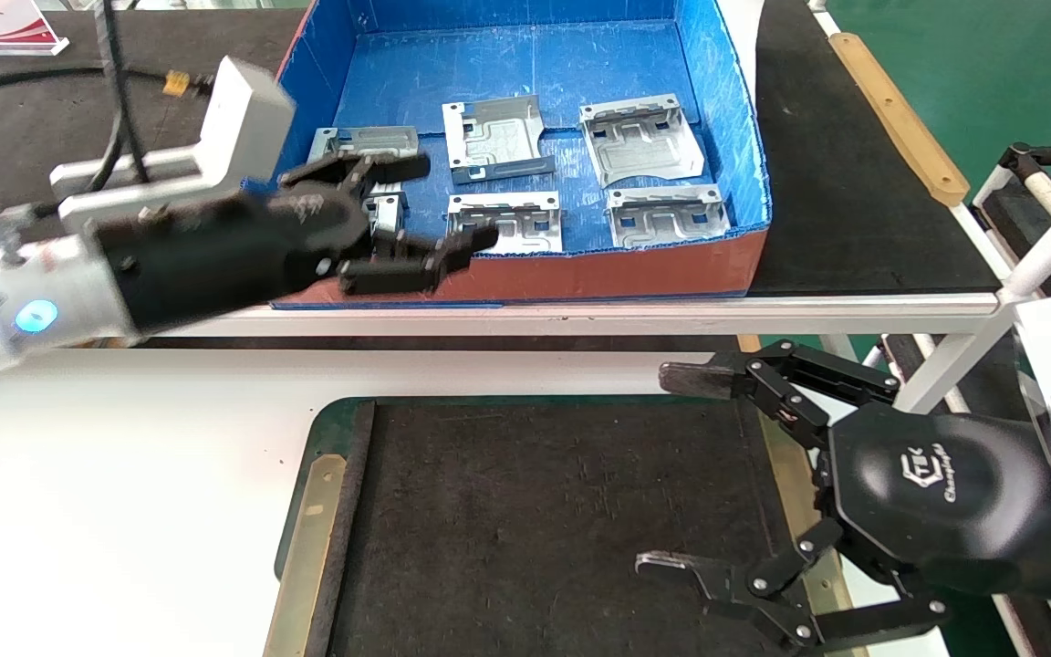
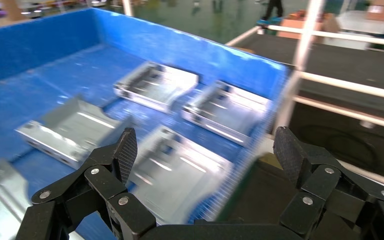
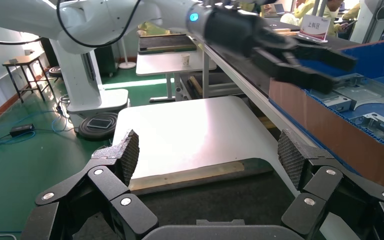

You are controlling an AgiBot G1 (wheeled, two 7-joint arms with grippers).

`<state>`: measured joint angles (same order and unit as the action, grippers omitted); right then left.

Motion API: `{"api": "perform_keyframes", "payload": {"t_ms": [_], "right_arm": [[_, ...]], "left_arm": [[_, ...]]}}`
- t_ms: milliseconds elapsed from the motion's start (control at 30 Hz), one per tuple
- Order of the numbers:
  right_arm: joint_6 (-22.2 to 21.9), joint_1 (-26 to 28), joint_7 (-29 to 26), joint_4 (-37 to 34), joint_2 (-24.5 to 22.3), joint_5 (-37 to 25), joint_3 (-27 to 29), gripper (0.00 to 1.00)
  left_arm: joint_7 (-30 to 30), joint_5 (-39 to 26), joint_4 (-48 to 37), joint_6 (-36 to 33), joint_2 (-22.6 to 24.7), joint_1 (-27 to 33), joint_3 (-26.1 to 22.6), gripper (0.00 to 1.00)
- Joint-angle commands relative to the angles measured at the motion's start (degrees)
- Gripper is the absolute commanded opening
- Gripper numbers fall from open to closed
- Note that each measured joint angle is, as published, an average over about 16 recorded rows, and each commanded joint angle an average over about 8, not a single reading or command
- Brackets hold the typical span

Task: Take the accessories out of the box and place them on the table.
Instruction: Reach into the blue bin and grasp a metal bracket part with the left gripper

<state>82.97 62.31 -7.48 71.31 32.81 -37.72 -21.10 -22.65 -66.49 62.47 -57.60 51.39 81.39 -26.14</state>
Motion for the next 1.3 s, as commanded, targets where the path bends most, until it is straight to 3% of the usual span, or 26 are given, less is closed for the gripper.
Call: {"api": "perform_keyframes", "payload": {"t_ms": [33,533,1000,1300], "right_arm": [[0.0,0.0,0.0,0.0,0.0,0.0,0.0,1.00],[0.0,0.0,0.0,0.0,0.0,0.0,0.0,1.00],[0.0,0.0,0.0,0.0,0.0,0.0,0.0,1.00],[0.0,0.0,0.0,0.0,0.0,0.0,0.0,1.00]], "left_arm": [[-0.3,-1.8,-1.3,1.6,1.4,1.5,-0.7,1.00],[-2.2,-15.4,-23.1,12.4,13.2,13.5,-7.0,1.00],[-4.2,-20.4,-41.5,22.7,23.9,20.2,-9.3,1.00],[-5.7,-20.5,-46.3,26.4,26.4,22.0,-10.6,1.00]]}}
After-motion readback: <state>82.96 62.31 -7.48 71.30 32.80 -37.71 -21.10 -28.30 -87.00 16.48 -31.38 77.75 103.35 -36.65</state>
